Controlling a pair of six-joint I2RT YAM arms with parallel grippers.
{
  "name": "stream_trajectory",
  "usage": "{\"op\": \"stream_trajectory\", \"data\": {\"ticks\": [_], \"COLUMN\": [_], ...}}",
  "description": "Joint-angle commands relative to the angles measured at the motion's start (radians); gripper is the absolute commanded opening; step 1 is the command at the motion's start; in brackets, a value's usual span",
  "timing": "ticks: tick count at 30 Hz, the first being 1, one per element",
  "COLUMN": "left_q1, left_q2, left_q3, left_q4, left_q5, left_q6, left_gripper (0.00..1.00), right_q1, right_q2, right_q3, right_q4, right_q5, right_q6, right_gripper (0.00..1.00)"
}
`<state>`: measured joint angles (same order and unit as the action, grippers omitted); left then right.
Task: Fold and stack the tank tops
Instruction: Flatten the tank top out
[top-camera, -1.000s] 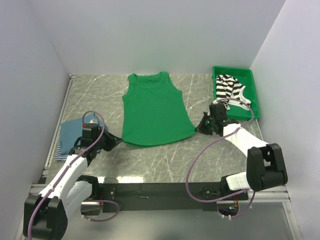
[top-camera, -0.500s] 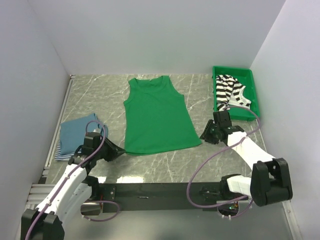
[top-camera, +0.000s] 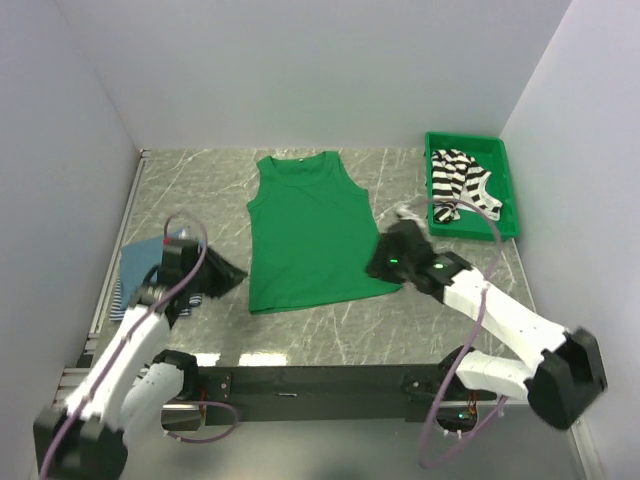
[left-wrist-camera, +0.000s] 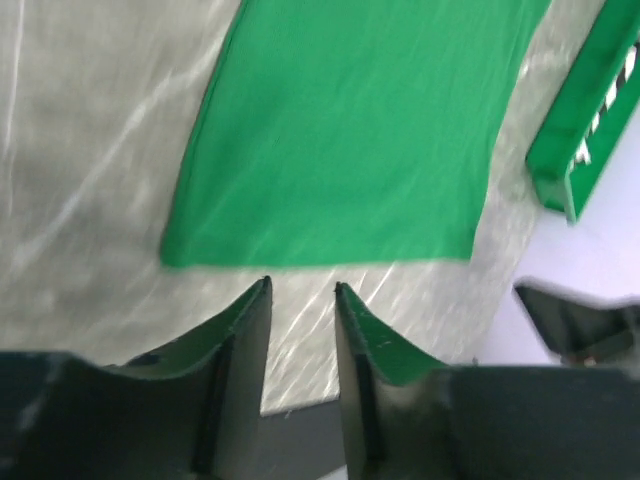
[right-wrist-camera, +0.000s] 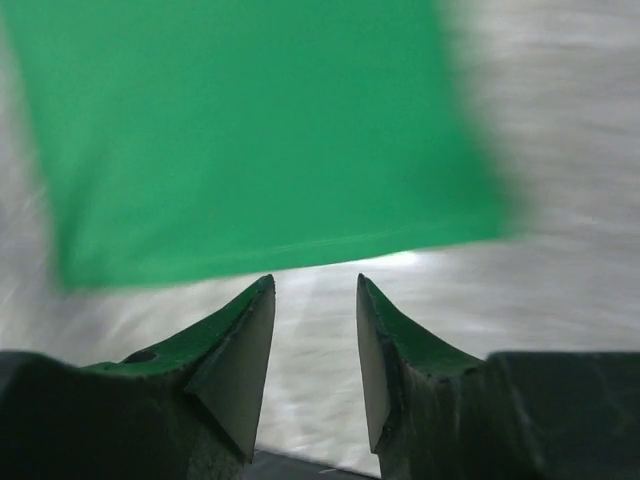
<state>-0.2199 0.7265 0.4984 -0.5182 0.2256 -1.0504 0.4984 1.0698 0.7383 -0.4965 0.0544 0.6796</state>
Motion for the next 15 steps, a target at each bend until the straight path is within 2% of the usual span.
{"op": "stream_trajectory", "data": {"ticks": [1, 3, 8, 12, 15], "left_q1": [0.025, 0.057, 0.137, 0.177, 0.198], "left_q2": [0.21, 0.351, 0.557, 0.764, 0.852], "left_q3": [0.184, 0.294, 0.485, 0.7, 0.782], "left_q4": [0.135, 0.162, 0.187, 0.138, 0.13], "left_q5": [-0.106, -0.138, -0.181, -0.2, -0.18], "left_q6": [0.084, 0.118, 0.133, 0.177, 0.202], "left_gripper": [0.34, 0.34, 0.33, 0.32, 0.32], "right_q1": [0.234, 0.328, 0.557, 0.623, 0.66], "right_q2": [0.117, 0.189, 0.514, 0.706, 0.817], "right_q3": [0.145, 0.242, 0.554, 0.714, 0.818], "right_q4": [0.091, 0.139, 0.135, 0.127, 0.099], "right_q5": [0.105, 0.13, 0.189, 0.186, 0.193], "right_q6": [0.101, 0.118, 0.104, 0.089, 0.069], "right_gripper": [0.44, 0.43, 0.36, 0.31, 0.31]}}
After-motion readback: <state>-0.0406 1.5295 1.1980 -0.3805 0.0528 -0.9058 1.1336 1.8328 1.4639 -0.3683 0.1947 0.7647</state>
